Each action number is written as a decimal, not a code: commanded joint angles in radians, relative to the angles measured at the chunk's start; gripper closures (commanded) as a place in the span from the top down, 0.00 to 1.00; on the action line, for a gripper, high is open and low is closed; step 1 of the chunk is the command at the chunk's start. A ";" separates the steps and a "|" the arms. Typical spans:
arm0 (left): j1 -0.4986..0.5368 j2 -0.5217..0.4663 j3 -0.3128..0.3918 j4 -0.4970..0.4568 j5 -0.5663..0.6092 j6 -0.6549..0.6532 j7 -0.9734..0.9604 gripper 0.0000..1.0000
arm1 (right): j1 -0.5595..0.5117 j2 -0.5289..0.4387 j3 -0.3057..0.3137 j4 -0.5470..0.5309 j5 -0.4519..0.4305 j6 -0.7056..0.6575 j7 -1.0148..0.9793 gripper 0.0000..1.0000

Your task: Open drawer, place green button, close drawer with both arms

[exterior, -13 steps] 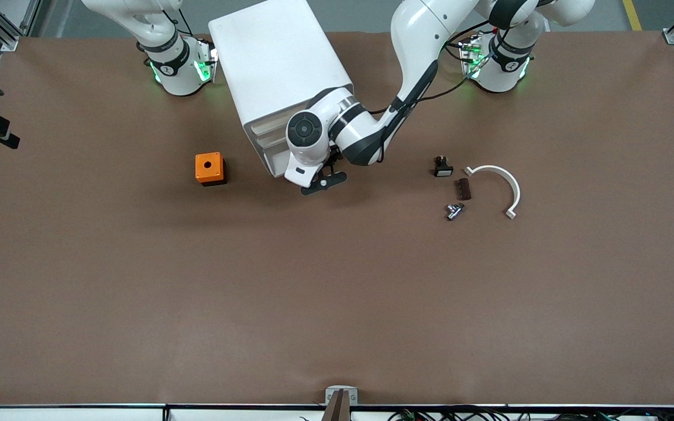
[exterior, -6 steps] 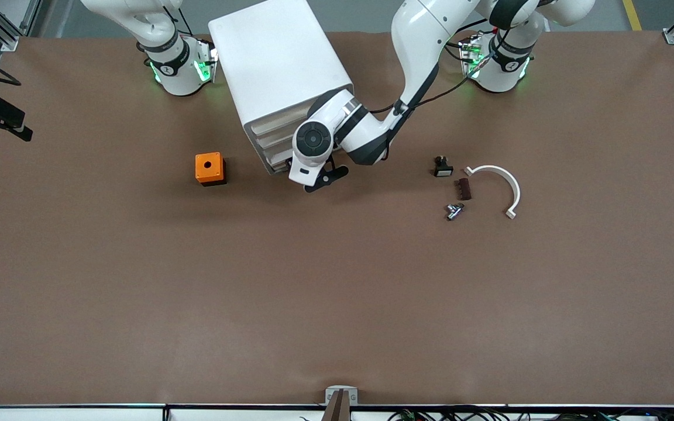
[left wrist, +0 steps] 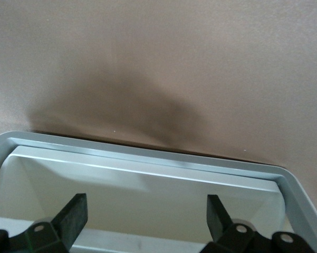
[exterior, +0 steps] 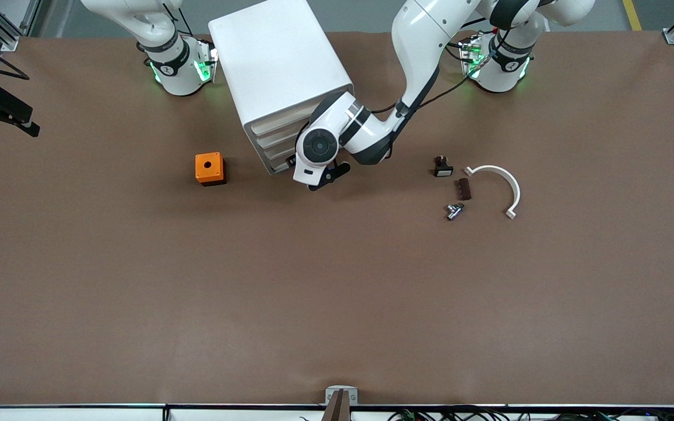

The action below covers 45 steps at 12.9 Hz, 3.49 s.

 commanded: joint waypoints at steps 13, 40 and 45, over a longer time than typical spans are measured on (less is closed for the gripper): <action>0.298 -0.294 0.002 -0.013 0.328 -0.171 0.114 0.99 | 0.007 -0.023 -0.004 -0.031 -0.016 0.002 0.005 1.00; 0.898 -0.755 -0.010 -0.228 0.466 -0.530 1.065 1.00 | 0.000 -0.027 -0.006 -0.037 -0.017 0.002 0.040 1.00; 0.898 -0.865 0.005 -0.354 0.463 -0.434 1.077 1.00 | 0.000 -0.027 -0.007 -0.038 0.002 0.002 0.043 1.00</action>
